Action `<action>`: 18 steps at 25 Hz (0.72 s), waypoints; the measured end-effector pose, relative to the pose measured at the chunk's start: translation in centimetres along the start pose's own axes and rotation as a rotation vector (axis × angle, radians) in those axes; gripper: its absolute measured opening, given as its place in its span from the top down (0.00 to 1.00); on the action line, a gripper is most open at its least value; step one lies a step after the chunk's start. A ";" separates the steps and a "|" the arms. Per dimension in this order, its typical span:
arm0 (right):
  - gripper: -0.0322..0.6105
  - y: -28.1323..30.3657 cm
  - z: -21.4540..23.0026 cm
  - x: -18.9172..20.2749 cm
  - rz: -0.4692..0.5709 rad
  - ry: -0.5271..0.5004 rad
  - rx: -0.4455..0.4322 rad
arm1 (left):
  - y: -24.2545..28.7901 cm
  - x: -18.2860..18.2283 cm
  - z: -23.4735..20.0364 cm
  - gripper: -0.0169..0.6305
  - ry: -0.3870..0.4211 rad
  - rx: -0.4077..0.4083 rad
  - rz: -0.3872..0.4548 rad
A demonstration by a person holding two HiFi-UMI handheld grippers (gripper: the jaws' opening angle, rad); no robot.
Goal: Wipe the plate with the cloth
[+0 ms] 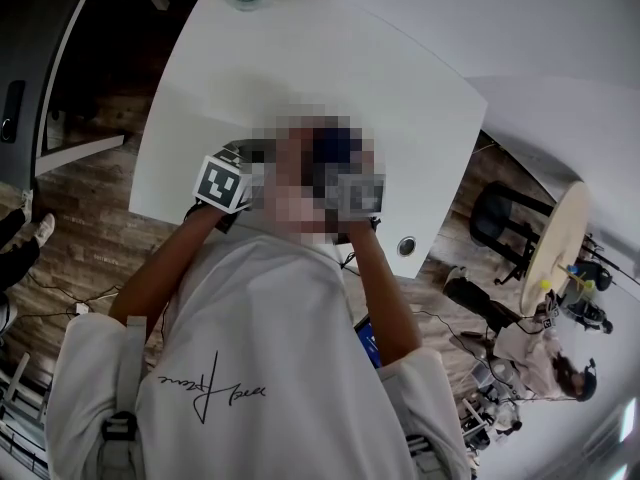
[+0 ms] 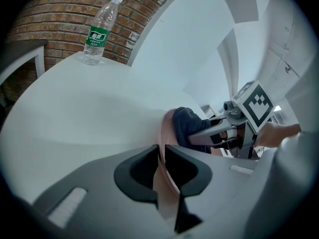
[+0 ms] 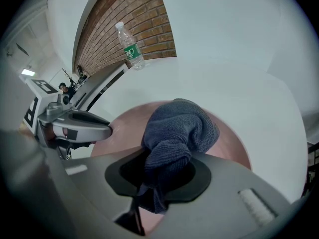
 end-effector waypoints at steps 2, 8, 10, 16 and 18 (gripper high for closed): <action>0.79 0.1 -0.2 0.0 0.001 -0.001 -0.001 | 0.0 0.1 0.0 0.88 -0.001 0.000 0.001; 0.79 0.4 -0.7 -0.3 0.005 -0.010 -0.008 | 0.1 0.1 0.0 0.88 -0.003 0.002 0.000; 0.79 0.5 -0.9 -0.4 0.005 -0.015 -0.009 | 0.1 0.2 0.0 0.88 -0.005 0.005 -0.001; 0.79 0.6 -1.4 -0.5 0.003 -0.022 -0.016 | 0.0 0.0 0.0 0.88 -0.006 0.007 0.001; 0.79 0.7 -1.5 -0.5 0.002 -0.024 -0.015 | 0.0 0.0 0.0 0.88 -0.007 0.008 0.002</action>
Point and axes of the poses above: the fingertips, and each gripper's own axes: y forward along the fingers, z to its right, x out of its underside, the point moved 3 cm from there along -y, backward along the fingers, and after that the axes turned 14 degrees about y, right-handed, at the moved point
